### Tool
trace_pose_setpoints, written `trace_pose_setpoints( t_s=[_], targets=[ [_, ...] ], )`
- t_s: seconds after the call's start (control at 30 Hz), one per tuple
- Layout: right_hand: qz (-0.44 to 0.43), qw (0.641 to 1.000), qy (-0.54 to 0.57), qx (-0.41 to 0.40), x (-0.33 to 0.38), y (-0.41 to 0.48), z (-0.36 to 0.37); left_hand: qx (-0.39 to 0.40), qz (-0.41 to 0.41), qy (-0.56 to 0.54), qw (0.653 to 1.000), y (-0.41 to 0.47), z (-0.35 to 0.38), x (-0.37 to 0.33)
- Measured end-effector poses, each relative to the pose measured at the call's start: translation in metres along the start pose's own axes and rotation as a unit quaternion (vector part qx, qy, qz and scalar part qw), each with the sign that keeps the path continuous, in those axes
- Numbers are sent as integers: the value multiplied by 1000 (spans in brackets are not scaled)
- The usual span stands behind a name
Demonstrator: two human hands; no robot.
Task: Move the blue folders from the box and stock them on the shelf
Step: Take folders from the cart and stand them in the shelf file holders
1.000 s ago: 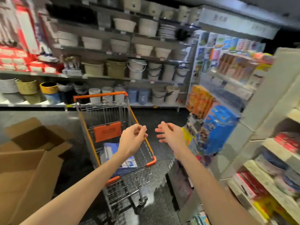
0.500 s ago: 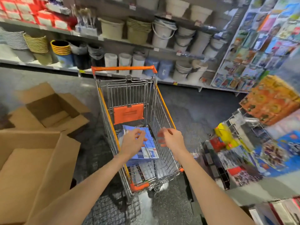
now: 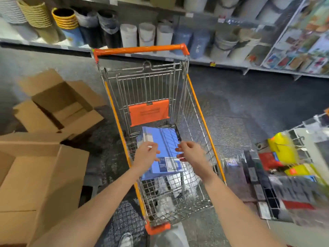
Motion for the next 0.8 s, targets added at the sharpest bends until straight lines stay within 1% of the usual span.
trace_pose_setpoints(
  t_s=[0.07, 0.17, 0.37, 0.47, 0.57, 0.67, 0.8],
  targets=[
    [17, 1000, 0, 12, -4, 32, 6, -8, -16, 1, 1000, 21, 5, 2],
    [46, 998, -4, 47, -9, 81, 12, -31, -65, 0, 997, 53, 15, 11],
    [87, 990, -35, 101, -28, 154, 15, -55, -145, 6, 988, 109, 40, 46],
    [110, 985, -54, 120, -51, 185, 21, -62, -176, 22, 982, 131, 50, 71],
    [145, 980, -50, 127, -80, 208, 29, -54, -203, 20, 977, 146, 59, 88],
    [173, 976, -48, 123, -104, 220, 37, -38, -211, 39, 976, 158, 65, 104],
    [220, 966, -51, 125, -140, 236, 49, -26, -257, 60, 964, 171, 77, 137]
  ],
)
Point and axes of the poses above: each hand's wrist, its own y-axis towards the middle knuckle, its own z-axis out of the palm, x = y × z, the point moved 6 cm from there along y, towards the middle knuckle, and after that the axes turned 8 degrees about y, right-handed, at the moved point
